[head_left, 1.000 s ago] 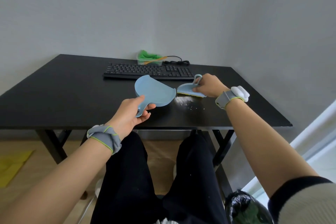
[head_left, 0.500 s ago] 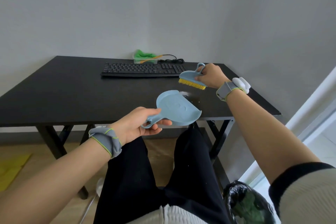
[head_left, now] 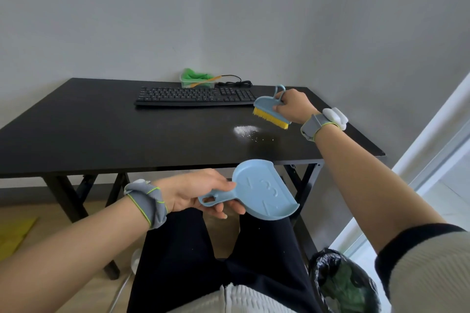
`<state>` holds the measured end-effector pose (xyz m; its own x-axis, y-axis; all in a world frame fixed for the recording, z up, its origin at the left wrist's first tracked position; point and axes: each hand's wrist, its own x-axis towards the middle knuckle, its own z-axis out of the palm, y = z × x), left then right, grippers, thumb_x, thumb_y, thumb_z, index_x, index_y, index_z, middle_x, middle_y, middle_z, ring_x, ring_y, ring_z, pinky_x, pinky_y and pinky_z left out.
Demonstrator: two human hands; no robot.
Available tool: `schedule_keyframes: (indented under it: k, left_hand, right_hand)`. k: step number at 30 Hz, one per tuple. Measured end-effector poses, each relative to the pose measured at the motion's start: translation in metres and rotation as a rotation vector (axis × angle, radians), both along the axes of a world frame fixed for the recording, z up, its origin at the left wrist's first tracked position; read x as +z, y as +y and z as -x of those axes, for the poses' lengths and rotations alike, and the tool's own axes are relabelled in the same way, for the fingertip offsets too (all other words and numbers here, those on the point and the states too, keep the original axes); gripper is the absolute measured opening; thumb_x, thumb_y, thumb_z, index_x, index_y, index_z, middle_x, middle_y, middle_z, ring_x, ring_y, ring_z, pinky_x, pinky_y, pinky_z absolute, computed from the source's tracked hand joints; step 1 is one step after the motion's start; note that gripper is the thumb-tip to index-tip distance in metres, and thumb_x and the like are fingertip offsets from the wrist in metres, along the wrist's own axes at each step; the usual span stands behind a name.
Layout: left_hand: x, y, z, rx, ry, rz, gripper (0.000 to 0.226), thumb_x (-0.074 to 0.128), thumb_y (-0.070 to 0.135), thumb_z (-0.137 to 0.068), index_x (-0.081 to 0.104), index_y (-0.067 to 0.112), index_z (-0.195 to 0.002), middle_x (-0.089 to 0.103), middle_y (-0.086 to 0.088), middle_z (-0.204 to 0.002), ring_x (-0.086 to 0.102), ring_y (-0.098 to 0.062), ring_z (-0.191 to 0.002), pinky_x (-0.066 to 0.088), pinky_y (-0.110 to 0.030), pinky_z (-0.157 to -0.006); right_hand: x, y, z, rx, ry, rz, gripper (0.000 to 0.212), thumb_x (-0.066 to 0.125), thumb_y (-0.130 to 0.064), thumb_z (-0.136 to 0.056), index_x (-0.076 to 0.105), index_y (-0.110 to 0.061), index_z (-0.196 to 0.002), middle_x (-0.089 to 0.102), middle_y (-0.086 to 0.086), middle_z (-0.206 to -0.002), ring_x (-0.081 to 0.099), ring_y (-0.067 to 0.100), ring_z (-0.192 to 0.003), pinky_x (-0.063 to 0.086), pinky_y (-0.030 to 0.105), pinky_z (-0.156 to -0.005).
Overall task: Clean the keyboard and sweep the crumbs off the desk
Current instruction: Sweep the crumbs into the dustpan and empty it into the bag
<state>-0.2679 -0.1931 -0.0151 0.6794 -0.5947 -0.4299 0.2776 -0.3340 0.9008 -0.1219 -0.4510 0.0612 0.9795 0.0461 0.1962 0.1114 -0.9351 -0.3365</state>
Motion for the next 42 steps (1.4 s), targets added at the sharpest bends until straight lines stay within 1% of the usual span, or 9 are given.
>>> schedule_keyframes:
  k: [6, 11, 15, 20, 25, 31, 35, 40, 42]
  left_hand:
    - [-0.016, -0.002, 0.000, -0.035, 0.024, -0.084, 0.035, 0.046, 0.027, -0.105, 0.062, 0.002, -0.123, 0.073, -0.014, -0.111, 0.056, -0.006, -0.062, 0.059, -0.032, -0.078]
    - [-0.025, -0.001, -0.005, 0.083, 0.097, -0.046, 0.033, 0.046, 0.025, -0.105, 0.061, 0.003, -0.124, 0.073, -0.014, -0.110, 0.056, -0.006, -0.064, 0.059, -0.032, -0.079]
    - [-0.025, 0.002, -0.011, 0.150, 0.130, -0.013, 0.033, 0.046, 0.026, -0.105, 0.059, 0.004, -0.126, 0.073, -0.014, -0.111, 0.056, -0.006, -0.061, 0.058, -0.030, -0.076]
    - [-0.022, 0.001, -0.014, 0.191, 0.135, 0.026, 0.032, 0.045, 0.024, -0.105, 0.057, 0.003, -0.126, 0.073, -0.016, -0.111, 0.056, -0.006, -0.060, 0.059, -0.029, -0.073]
    - [-0.022, 0.002, -0.016, 0.200, 0.164, 0.056, 0.033, 0.043, 0.022, -0.106, 0.056, 0.000, -0.127, 0.072, -0.017, -0.112, 0.057, -0.008, -0.060, 0.059, -0.031, -0.073]
    - [-0.025, 0.003, -0.015, 0.247, 0.253, 0.106, 0.035, 0.040, 0.018, -0.106, 0.049, -0.003, -0.132, 0.069, -0.023, -0.116, 0.061, -0.013, -0.062, 0.060, -0.037, -0.079]
    - [-0.023, 0.001, -0.011, 0.253, 0.328, 0.152, 0.035, 0.038, 0.015, -0.106, 0.046, -0.005, -0.133, 0.067, -0.027, -0.116, 0.064, -0.019, -0.067, 0.059, -0.043, -0.087]
    - [-0.021, -0.004, -0.007, 0.250, 0.375, 0.202, 0.034, 0.038, 0.011, -0.105, 0.047, -0.007, -0.132, 0.066, -0.029, -0.117, 0.068, -0.027, -0.079, 0.052, -0.050, -0.099]
    - [-0.020, -0.006, -0.004, 0.249, 0.391, 0.222, 0.034, 0.037, 0.009, -0.104, 0.046, -0.008, -0.132, 0.065, -0.030, -0.117, 0.069, -0.030, -0.083, 0.050, -0.051, -0.100]
  right_hand:
    - [-0.010, 0.014, 0.012, -0.212, 0.015, 0.120, 0.018, 0.053, -0.015, -0.091, 0.061, -0.003, -0.103, 0.059, 0.013, -0.089, 0.064, 0.035, -0.082, 0.055, 0.037, -0.070]
    - [-0.015, 0.038, 0.019, -0.113, 0.150, -0.061, 0.009, 0.054, -0.011, -0.094, 0.056, -0.002, -0.095, 0.066, 0.018, -0.088, 0.073, 0.034, -0.069, 0.064, 0.040, -0.067]
    - [-0.004, 0.047, 0.022, -0.068, 0.145, -0.196, 0.017, 0.050, -0.008, -0.092, 0.044, -0.009, -0.077, 0.063, 0.017, -0.078, 0.071, 0.035, -0.058, 0.053, 0.029, -0.044]
    - [-0.006, 0.047, 0.020, -0.139, 0.082, -0.040, 0.008, 0.051, -0.005, -0.089, 0.048, -0.004, -0.082, 0.064, 0.018, -0.089, 0.070, 0.039, -0.076, 0.061, 0.041, -0.068]
    - [0.004, 0.051, 0.013, -0.079, 0.104, -0.134, 0.021, 0.049, -0.008, -0.092, 0.042, -0.007, -0.073, 0.057, 0.013, -0.073, 0.068, 0.034, -0.061, 0.046, 0.026, -0.047]
    - [-0.012, 0.048, -0.008, 0.009, 0.057, 0.031, 0.022, 0.054, -0.016, -0.096, 0.067, -0.005, -0.110, 0.064, 0.020, -0.101, 0.062, 0.038, -0.094, 0.043, 0.032, -0.072]
    - [-0.008, 0.044, -0.008, 0.159, 0.183, 0.160, 0.022, 0.063, -0.020, -0.090, 0.071, -0.002, -0.102, 0.062, 0.010, -0.090, 0.055, 0.023, -0.074, 0.038, 0.024, -0.055]
    - [0.023, 0.042, -0.010, 0.236, 0.108, 0.123, 0.025, 0.064, -0.018, -0.092, 0.072, 0.001, -0.106, 0.062, 0.000, -0.096, 0.053, 0.021, -0.080, 0.039, 0.024, -0.065]
    - [0.011, 0.043, -0.015, 0.167, 0.068, 0.055, 0.023, 0.063, -0.016, -0.093, 0.068, 0.004, -0.082, 0.060, -0.002, -0.086, 0.049, 0.022, -0.079, 0.033, 0.024, -0.055]
